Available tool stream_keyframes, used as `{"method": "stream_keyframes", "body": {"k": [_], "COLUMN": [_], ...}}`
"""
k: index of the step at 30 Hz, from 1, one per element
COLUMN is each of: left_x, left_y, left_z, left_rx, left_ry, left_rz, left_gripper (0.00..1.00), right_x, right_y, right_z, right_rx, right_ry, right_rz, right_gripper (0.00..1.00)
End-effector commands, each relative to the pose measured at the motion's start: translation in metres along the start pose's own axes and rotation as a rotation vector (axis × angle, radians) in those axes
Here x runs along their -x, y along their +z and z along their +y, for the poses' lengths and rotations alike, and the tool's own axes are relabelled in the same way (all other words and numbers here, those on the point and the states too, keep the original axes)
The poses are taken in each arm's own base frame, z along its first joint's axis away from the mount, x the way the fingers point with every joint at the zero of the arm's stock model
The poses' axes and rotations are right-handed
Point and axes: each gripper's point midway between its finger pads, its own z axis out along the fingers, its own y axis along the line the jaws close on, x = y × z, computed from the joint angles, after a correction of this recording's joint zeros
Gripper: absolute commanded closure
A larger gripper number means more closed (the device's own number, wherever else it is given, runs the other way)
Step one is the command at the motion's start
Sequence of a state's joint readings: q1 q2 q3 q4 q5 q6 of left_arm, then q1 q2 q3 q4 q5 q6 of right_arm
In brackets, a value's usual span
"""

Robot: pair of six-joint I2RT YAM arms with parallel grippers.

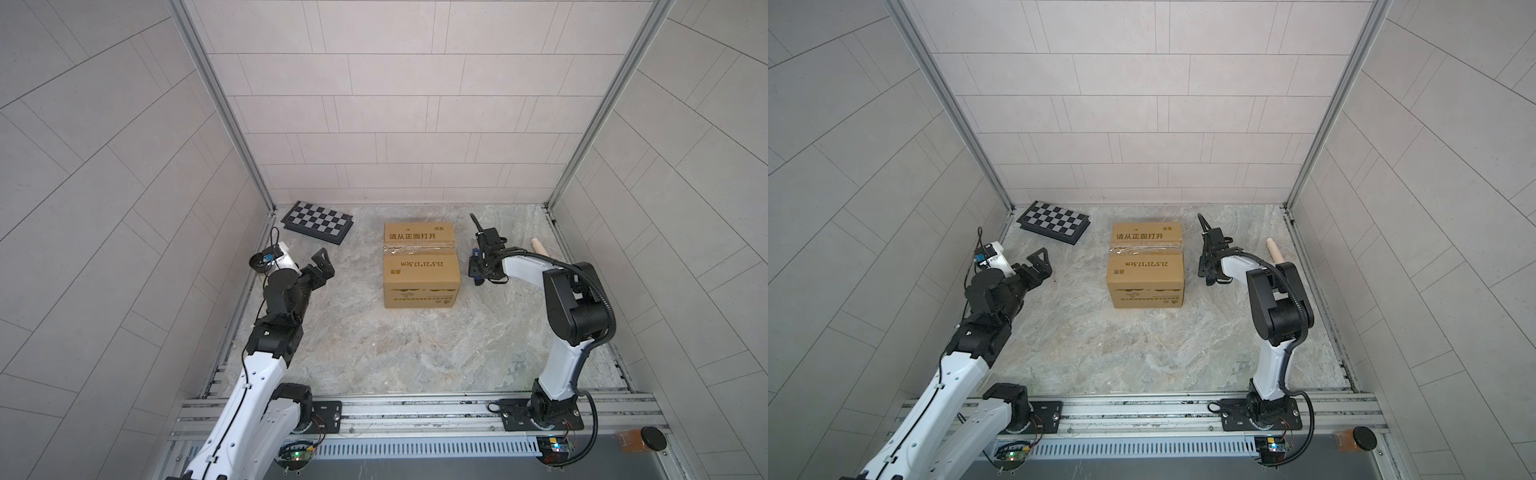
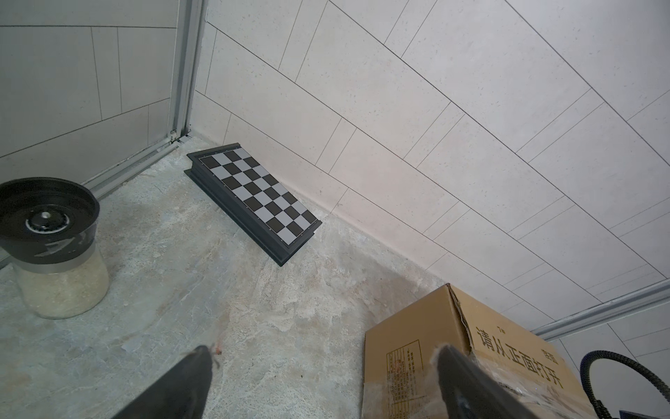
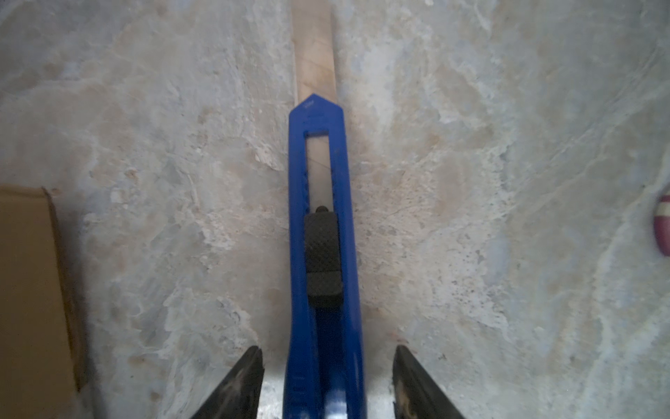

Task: Unpack the express box
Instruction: 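Lower the right gripper onto the blue box cutter and grasp it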

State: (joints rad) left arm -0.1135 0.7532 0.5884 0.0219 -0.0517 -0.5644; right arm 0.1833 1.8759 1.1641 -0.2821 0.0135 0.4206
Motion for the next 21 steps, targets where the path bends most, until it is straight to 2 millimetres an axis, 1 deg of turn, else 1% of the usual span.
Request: {"method": "stream_keyframes", "body": {"k": [1, 8, 13, 16, 19, 21], "left_x": [0.016, 0.015, 0.017, 0.017, 0.016, 0.014], "left_y": [-0.006, -0.006, -0.007, -0.006, -0.004, -0.002], "left_z": [-0.006, -0.007, -0.009, -0.012, -0.014, -0.014], "left_rx": [-0.004, -0.007, -0.013, -0.022, -0.031, -0.025], "left_ry": [0.016, 0.005, 0.001, -0.005, -0.009, -0.019], "left_rz": [-0.029, -0.021, -0.022, -0.018, -0.005, 0.013], "left_gripper": [0.00, 0.00, 0.00, 0.00, 0.00, 0.00], "right_x": [0.003, -0.005, -0.008, -0.008, -0.003, 0.004], "right_y": [0.005, 0.017, 0.019, 0.015, 0.006, -0.004], "right_z": [0.000, 0.003, 0.004, 0.004, 0.004, 0.002], "right_rx": [-0.025, -0.014, -0.009, -0.007, -0.004, -0.006], "right_ry": [0.001, 0.000, -0.001, -0.003, -0.001, 0.001], "right_rz": [-0.002, 0.026, 0.032, 0.024, -0.002, -0.026], "right_gripper": [0.42, 0.44, 0.49, 0.56, 0.60, 0.62]}}
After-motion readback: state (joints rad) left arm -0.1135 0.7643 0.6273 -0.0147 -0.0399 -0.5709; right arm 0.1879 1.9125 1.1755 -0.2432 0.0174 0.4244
